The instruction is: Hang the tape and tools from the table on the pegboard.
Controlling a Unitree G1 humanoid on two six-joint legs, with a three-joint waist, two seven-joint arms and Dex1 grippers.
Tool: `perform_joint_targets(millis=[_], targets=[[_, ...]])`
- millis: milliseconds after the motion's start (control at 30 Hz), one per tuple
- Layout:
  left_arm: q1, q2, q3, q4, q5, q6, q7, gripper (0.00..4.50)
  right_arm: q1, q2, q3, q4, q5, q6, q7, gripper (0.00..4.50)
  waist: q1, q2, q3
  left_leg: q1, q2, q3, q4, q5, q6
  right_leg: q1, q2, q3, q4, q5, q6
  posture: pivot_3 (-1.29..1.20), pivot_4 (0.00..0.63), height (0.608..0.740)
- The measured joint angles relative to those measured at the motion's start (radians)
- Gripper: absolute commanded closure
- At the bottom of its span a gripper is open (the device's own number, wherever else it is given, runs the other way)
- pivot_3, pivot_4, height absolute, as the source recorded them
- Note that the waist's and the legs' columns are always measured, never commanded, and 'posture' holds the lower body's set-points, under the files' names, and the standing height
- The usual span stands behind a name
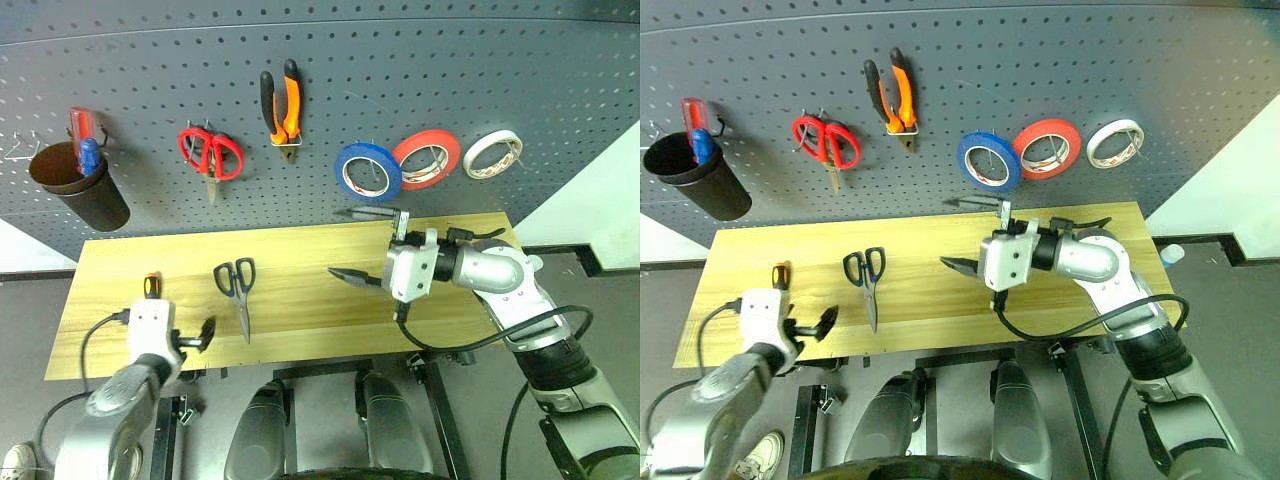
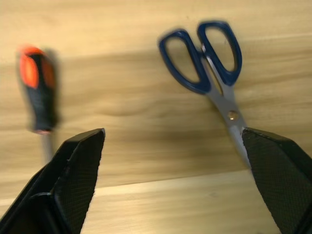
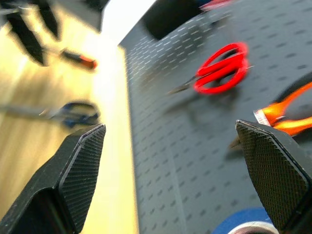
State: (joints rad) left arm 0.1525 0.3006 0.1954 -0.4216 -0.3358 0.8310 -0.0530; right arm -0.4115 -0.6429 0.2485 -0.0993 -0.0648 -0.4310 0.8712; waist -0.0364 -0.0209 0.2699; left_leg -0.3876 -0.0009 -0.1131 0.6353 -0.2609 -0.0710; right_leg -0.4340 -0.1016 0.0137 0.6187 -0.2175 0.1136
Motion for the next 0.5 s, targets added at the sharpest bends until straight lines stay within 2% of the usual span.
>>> perform_joint_targets(millis=[167, 233, 500], targets=[[-0.213, -0.124, -0.008, 0.099, 0.022, 0.234, 0.133, 0.02, 0.071, -0.032, 0.024, 0.097, -0.027, -0.079, 0.026, 0.00, -0.005, -0.001, -0.001, 0.001, 0.000, 0.000, 0.000, 0.000, -0.001, 0.002, 0.000, 0.000, -0.001, 0.001, 0.002, 0.01, 0.200, 0.733], [-0.268, -0.144, -0.024, 0.132, 0.043, 0.285, 0.165, 0.02, 0.094, -0.038, 0.031, 0.109, -0.008, -0.075, 0.052, 0.00, -0.006, -0.002, -0.001, 0.002, 0.000, 0.000, 0.000, 0.001, -0.001, 0.002, 0.000, 0.000, -0.001, 0.001, 0.002, 0.00, 0.195, 0.733], [-0.402, -0.226, -0.042, 0.306, 0.134, 0.337, 0.250, 0.02, 0.130, -0.022, 0.041, 0.188, 0.019, -0.076, 0.072, 0.00, -0.002, -0.004, -0.003, 0.001, 0.000, 0.000, 0.001, 0.003, -0.006, 0.003, 0.000, 0.000, -0.002, 0.002, 0.003, -0.01, 0.188, 0.733]])
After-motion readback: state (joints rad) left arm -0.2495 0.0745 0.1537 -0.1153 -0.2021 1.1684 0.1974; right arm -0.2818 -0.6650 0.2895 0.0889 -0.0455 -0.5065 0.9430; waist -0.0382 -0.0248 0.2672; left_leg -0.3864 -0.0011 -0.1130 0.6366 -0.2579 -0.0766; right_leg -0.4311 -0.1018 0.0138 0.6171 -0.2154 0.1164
